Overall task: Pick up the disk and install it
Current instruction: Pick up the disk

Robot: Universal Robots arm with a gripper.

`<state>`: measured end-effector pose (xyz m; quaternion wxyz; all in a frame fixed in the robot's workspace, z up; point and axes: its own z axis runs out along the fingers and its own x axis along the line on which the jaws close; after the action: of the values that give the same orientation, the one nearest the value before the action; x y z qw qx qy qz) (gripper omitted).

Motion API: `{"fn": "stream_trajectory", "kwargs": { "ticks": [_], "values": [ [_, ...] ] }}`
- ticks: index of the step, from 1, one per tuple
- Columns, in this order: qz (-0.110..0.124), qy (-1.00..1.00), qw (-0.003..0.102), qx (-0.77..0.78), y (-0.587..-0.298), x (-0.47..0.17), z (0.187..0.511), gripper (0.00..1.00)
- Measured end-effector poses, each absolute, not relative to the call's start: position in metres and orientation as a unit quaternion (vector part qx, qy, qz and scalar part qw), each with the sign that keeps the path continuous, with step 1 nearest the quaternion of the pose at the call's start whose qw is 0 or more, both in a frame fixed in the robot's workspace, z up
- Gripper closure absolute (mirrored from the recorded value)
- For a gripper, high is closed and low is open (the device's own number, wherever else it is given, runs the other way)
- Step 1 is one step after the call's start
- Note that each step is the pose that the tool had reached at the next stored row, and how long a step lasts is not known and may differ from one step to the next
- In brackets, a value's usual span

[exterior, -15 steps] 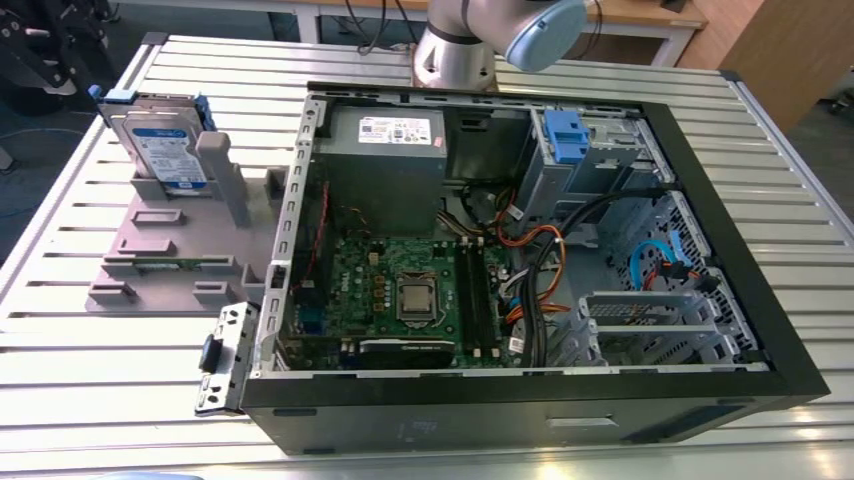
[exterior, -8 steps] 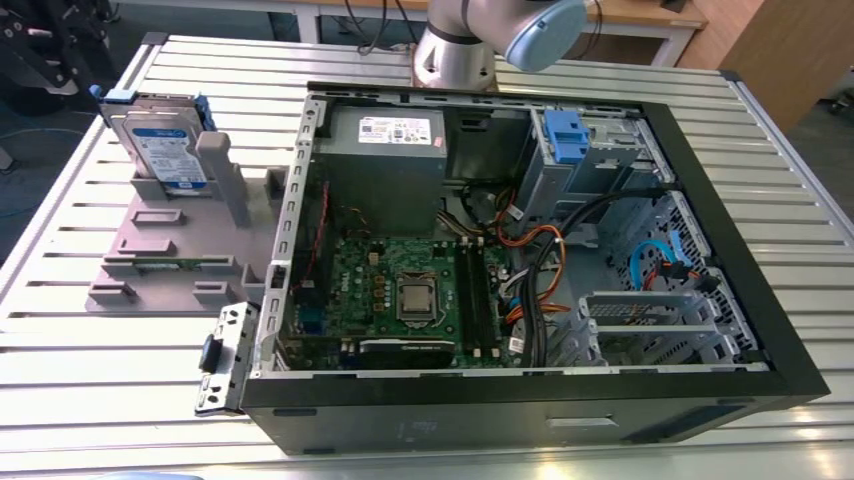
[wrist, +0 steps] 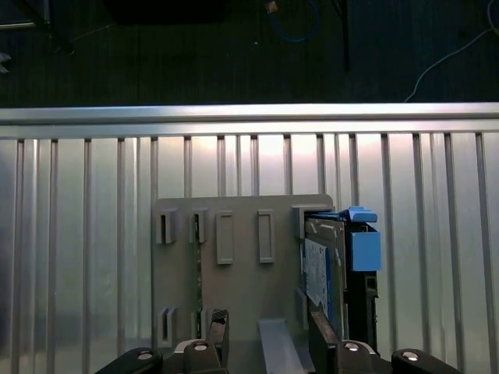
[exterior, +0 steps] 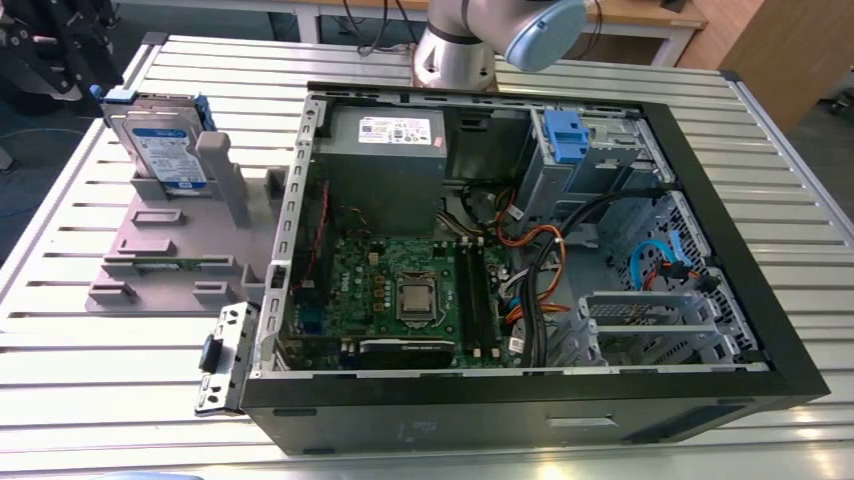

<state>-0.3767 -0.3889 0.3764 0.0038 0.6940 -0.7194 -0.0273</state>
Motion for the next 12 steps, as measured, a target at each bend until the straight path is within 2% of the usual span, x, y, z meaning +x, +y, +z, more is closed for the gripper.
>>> {"fn": "stream_trajectory", "kwargs": {
  "ticks": [12],
  "values": [
    [-0.027, -0.719, 0.004, 0.694, -0.3853, -0.3767, 0.3721, 0.47]
  ]
}}
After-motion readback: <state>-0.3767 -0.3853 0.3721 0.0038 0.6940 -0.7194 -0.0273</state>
